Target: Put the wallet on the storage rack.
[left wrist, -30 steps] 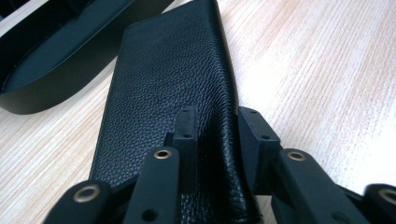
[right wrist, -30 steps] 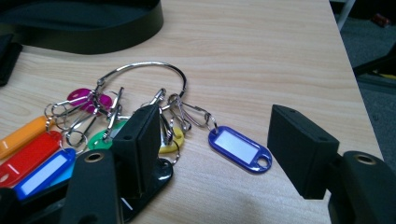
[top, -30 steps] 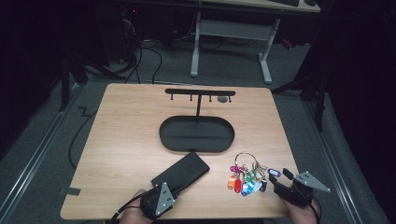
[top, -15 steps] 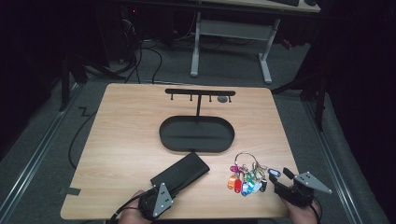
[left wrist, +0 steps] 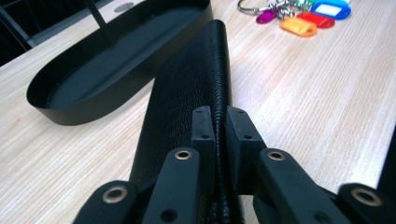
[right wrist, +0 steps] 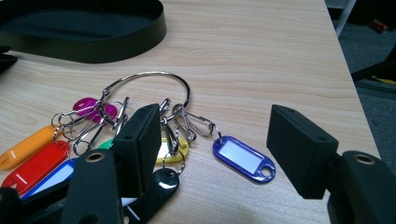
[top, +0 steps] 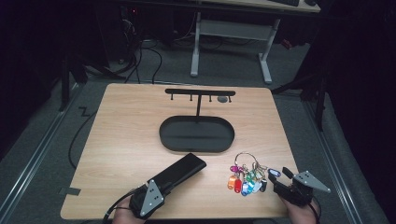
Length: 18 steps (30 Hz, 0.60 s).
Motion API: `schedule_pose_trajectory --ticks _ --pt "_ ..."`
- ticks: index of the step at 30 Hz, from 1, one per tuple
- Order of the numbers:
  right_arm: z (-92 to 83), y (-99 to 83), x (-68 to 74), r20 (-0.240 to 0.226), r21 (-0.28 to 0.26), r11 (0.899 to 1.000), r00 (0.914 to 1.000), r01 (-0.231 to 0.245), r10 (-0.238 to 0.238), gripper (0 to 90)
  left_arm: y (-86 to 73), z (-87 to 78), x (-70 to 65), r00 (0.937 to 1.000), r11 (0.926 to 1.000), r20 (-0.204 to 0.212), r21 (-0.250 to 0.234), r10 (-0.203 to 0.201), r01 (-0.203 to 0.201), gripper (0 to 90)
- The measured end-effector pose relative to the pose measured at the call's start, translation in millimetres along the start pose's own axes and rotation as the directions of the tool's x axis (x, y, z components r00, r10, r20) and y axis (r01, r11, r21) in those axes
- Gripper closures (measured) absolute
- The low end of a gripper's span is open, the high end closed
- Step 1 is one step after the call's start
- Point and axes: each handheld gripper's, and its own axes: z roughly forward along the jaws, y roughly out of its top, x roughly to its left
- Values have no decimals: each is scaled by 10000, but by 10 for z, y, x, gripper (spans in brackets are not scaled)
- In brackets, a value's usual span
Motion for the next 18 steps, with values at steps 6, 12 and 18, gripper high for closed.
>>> schedule_pose_trajectory --ticks 6,12,18 --pt "33 7 24 -78 82 9999 9999 85 -85 359 21 -104 30 9992 9987 92 -321 -394 397 833" --pt "51 26 32 -123 48 9999 9998 128 -128 360 2 -171 46 9976 9960 95 -570 -689 694 835" --pt "116 61 76 -220 47 9996 9994 260 -259 361 -39 -276 134 9885 9837 214 -976 -1499 1513 836"
